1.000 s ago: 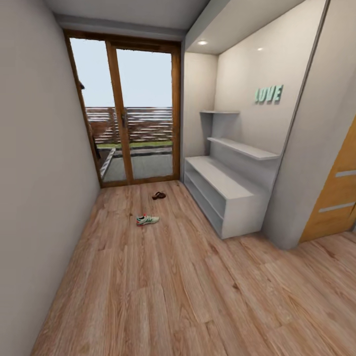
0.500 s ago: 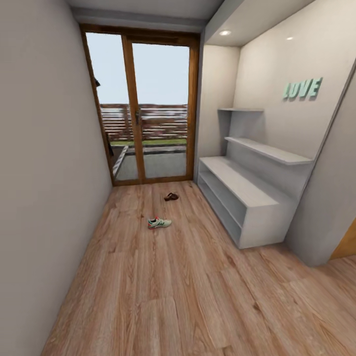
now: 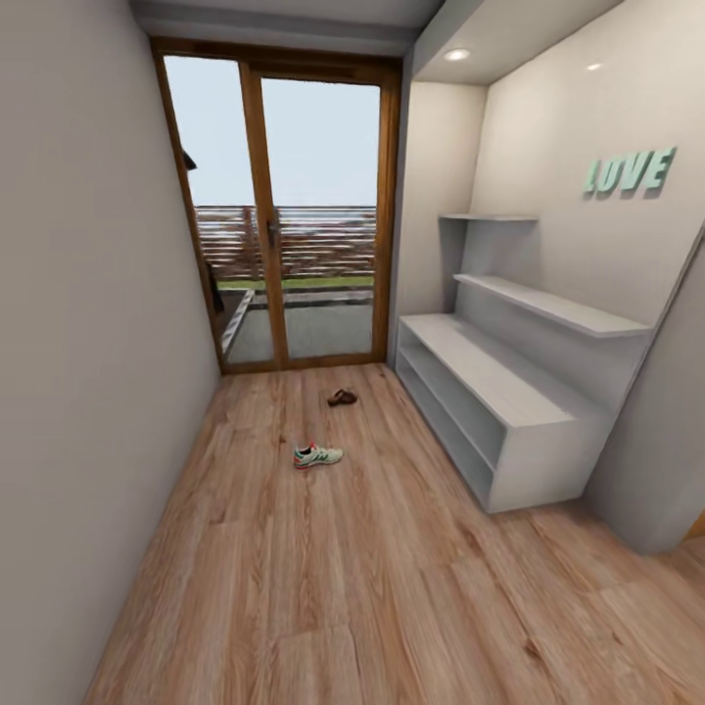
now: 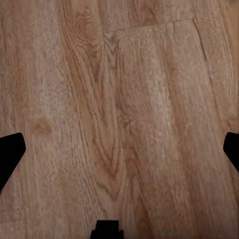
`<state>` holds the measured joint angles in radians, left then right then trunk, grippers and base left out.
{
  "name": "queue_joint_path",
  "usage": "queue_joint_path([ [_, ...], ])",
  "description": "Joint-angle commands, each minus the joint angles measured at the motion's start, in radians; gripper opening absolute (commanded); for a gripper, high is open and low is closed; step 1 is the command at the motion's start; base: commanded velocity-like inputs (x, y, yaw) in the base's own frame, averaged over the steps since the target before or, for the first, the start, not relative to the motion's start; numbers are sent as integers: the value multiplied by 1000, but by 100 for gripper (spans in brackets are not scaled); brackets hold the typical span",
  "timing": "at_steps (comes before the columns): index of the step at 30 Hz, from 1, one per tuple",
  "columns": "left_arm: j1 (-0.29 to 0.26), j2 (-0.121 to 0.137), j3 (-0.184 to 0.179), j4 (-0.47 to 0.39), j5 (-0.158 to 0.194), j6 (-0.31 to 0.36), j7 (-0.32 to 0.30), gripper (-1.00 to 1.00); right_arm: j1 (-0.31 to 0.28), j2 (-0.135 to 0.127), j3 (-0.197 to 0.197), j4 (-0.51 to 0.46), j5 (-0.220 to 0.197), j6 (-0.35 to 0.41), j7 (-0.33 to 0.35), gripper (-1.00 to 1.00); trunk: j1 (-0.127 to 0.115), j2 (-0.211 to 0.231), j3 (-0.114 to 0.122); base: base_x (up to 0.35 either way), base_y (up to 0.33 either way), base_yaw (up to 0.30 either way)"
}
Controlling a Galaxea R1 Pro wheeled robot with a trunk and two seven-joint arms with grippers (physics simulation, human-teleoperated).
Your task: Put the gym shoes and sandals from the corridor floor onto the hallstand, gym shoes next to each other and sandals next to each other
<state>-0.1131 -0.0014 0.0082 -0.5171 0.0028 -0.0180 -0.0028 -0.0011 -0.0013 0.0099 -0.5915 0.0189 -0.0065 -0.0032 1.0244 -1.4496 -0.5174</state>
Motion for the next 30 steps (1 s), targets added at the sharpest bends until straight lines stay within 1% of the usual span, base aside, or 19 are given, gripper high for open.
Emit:
queue_joint_path([
  [1,0,0,1,0,0,-2,0,100,0,0,1,-1,2,-1,0,100,1,0,-1,337,4,0],
  [16,0,0,1,0,0,-2,0,100,0,0,1,-1,1,-1,0,100,1,0,-1,337,5,0],
  [30,0,0,1,0,0,-2,0,100,0,0,1,-1,3,-1,0,100,1,0,-1,337,91,0],
])
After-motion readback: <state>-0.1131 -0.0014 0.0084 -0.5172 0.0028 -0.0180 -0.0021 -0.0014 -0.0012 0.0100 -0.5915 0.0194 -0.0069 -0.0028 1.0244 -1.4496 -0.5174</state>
